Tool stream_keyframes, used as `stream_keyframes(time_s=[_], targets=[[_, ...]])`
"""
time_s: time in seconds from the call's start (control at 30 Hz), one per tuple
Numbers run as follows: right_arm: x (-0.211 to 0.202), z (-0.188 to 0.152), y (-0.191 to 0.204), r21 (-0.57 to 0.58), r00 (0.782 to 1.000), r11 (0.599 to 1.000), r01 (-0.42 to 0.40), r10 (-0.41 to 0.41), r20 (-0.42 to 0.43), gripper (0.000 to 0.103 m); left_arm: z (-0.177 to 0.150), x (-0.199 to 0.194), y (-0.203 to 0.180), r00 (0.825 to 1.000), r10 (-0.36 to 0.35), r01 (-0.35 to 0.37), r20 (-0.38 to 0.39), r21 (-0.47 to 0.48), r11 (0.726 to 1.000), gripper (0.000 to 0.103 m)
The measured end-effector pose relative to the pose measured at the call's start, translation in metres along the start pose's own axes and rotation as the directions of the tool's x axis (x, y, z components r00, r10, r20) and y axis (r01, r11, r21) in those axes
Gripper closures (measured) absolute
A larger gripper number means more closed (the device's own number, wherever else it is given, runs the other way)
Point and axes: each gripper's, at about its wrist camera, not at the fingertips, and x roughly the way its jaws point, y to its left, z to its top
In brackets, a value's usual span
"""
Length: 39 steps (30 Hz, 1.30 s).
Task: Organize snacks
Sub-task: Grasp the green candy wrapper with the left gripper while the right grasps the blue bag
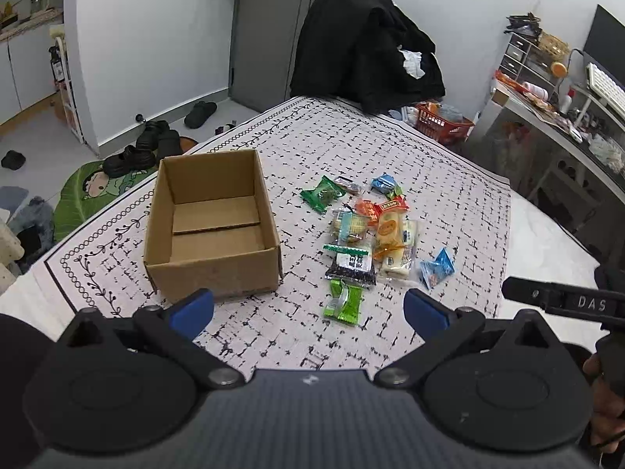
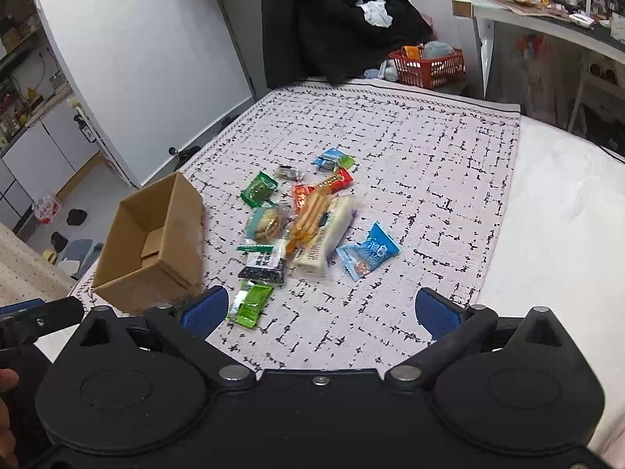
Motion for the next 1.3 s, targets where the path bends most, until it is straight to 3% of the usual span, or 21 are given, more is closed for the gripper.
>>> stream_keyframes(time_s=[0.4,0.63,0.7,1.0,1.3], targets=[[0.04,0.011,-0.028,0.06,0.999,0.998,-0.012,0.015,-0.047,0.0,0.004,0.043,-0.018,0.999,-0.017,0.017,-0.041,-0.001,1.0,0.0],[0.065,0.014,-0.042,0.143,0.997,0.989,-0.033,0.042,-0.061,0.006,-0.002,0.074,-0.023,0.996,-0.028,0.026,-0.079,-0.032,0.999,0.002],[0.073,0.014,-0.046,0.169,0.996,0.985,-0.037,0.05,-0.071,0.015,-0.002,0.084,-0.023,0.995,-0.028,0.024,-0.091,-0.045,0.999,0.003],[0.108,0.014,-0.069,0.288,0.99,0.956,-0.055,0.09,-0.108,0.035,0.0,0.128,-0.039,0.989,-0.026,0.021,-0.146,-0.031,0.999,0.015],[0.138,0.017,-0.086,0.384,0.989,0.922,-0.049,0.098,-0.109,0.043,-0.007,0.174,-0.048,0.973,-0.019,0.013,-0.23,-0.027,1.0,0.032]])
